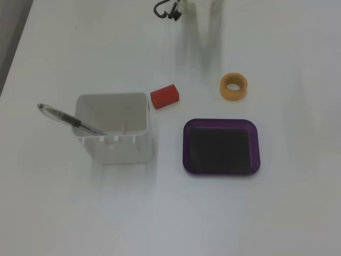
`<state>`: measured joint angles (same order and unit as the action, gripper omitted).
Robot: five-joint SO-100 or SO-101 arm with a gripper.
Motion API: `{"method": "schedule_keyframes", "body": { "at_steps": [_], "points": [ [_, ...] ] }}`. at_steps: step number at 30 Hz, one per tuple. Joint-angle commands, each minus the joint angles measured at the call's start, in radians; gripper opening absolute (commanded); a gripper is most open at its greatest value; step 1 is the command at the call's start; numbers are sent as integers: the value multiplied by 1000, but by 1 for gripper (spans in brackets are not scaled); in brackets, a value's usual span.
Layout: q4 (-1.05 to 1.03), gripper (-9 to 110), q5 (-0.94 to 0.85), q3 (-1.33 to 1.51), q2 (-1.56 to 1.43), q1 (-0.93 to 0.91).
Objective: Grab up the yellow tape and put it in the box.
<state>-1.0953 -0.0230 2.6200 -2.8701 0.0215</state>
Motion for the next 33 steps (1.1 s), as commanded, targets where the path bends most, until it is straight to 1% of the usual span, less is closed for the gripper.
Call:
{"method": "schedule_keyframes", "body": {
  "at_steps": [1, 4, 10, 12, 14, 16, 19, 27, 33],
  "points": [
    [5, 6, -14, -140, 213, 8],
    [-15, 7, -67, -239, 379, 9],
    [-29, 7, -84, -419, 637, 9],
    [-29, 9, -84, -468, 703, 9],
    [-29, 14, -84, -512, 755, 11],
    [-29, 17, -84, -548, 790, 11],
    [-29, 17, -84, -578, 838, 25],
    [-15, 17, -83, -583, 916, 227],
    [9, 17, -86, -583, 977, 233]
  ]
}}
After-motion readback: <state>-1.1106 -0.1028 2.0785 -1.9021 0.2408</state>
